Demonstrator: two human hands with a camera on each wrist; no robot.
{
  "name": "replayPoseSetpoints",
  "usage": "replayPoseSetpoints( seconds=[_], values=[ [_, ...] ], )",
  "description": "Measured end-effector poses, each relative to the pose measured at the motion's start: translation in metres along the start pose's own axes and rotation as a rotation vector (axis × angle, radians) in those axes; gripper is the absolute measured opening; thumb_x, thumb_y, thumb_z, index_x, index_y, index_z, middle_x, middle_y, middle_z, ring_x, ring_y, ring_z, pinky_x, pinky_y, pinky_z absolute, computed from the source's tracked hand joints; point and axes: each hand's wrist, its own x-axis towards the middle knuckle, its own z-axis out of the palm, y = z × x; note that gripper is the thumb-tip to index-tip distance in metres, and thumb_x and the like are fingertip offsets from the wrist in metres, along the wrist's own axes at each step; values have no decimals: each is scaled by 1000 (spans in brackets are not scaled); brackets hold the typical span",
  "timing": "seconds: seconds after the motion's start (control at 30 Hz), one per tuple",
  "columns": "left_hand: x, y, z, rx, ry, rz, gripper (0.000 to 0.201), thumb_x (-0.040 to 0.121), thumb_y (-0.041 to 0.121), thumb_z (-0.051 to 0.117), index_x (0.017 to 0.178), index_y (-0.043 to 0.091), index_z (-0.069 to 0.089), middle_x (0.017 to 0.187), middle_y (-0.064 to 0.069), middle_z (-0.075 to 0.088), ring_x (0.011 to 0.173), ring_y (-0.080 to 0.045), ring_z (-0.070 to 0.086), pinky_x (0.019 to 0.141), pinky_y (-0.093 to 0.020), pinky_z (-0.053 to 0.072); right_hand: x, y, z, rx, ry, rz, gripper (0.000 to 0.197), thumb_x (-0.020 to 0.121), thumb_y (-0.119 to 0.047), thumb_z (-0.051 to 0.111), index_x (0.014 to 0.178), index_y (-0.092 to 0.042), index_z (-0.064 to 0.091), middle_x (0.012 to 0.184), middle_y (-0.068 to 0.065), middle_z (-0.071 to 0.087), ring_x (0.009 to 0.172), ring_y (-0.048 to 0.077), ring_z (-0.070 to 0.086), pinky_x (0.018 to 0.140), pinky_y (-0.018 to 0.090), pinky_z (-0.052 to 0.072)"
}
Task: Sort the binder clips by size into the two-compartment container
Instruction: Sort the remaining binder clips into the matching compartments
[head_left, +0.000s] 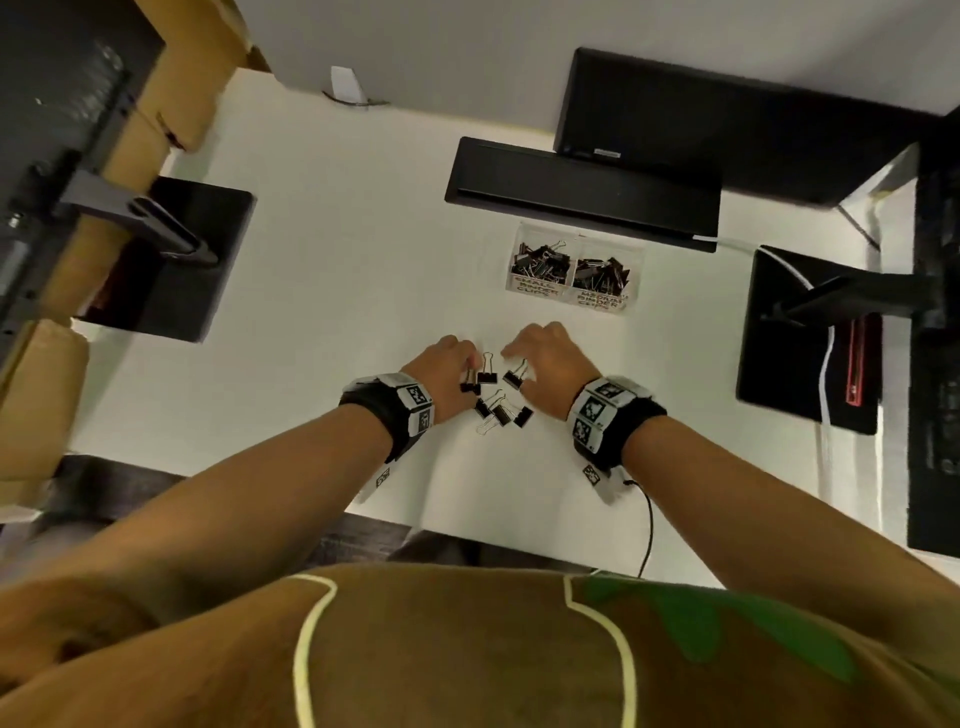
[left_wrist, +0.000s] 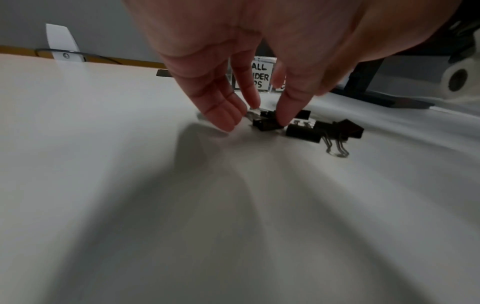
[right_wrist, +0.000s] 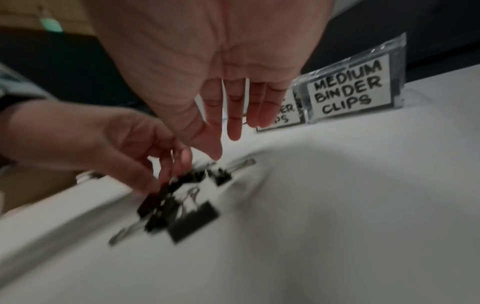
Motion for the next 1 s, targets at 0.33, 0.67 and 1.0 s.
replayPoseSetpoints(
  seconds=[0.33, 0.67, 1.0],
  values=[
    [-2, 1, 7, 125, 28, 41, 20, 87, 21, 58, 105, 14, 56, 111, -6, 54, 101, -23, 53, 78, -32, 45, -15, 11, 14, 2, 5, 82, 31, 84, -27, 64, 110, -10, 58, 109, 8, 55, 109, 24, 43, 89, 30, 39],
    [-1, 13, 1, 95, 79, 84, 20, 88, 10, 47, 109, 9, 49, 111, -10, 54, 93, -22, 48, 73, -32, 41, -43, 2, 37, 64, 5, 73, 22, 82, -9, 57, 104, -7, 55, 105, 9, 55, 101, 25, 48, 83, 36, 45],
    [2, -1, -4, 185, -23, 105, 36, 81, 12, 60, 116, 12, 52, 119, -10, 44, 101, -26, 52, 79, -35, 50, -17, 28, -33, 206, 346, 304, 30, 82, -16, 64, 111, -15, 57, 113, 6, 56, 95, 19, 56, 81, 26, 43]
  ],
)
